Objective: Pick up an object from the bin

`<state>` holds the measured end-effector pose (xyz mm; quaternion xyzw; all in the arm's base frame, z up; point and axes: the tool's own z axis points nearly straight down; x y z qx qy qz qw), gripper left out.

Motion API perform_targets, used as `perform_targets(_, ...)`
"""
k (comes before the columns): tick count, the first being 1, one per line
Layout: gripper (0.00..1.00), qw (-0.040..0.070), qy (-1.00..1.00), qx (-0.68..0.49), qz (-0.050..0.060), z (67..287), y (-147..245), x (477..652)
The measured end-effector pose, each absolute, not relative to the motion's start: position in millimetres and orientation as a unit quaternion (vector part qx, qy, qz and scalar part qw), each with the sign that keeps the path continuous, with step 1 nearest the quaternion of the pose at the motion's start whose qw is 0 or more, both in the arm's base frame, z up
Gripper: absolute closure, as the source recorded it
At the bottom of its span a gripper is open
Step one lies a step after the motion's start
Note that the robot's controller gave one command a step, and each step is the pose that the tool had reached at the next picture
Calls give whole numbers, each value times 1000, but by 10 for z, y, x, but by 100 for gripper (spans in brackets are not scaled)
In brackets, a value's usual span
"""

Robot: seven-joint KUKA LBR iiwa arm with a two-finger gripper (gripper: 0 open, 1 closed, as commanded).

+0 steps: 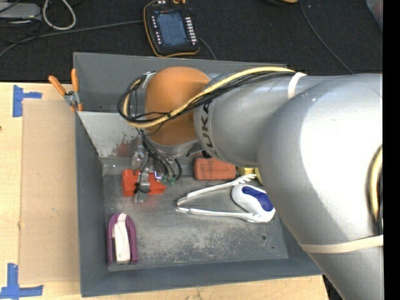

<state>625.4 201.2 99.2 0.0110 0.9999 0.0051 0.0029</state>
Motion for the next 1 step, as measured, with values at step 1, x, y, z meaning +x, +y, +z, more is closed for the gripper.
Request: perform_targets(1, 100, 2, 1000, 12, 5, 1170, 2010, 6249)
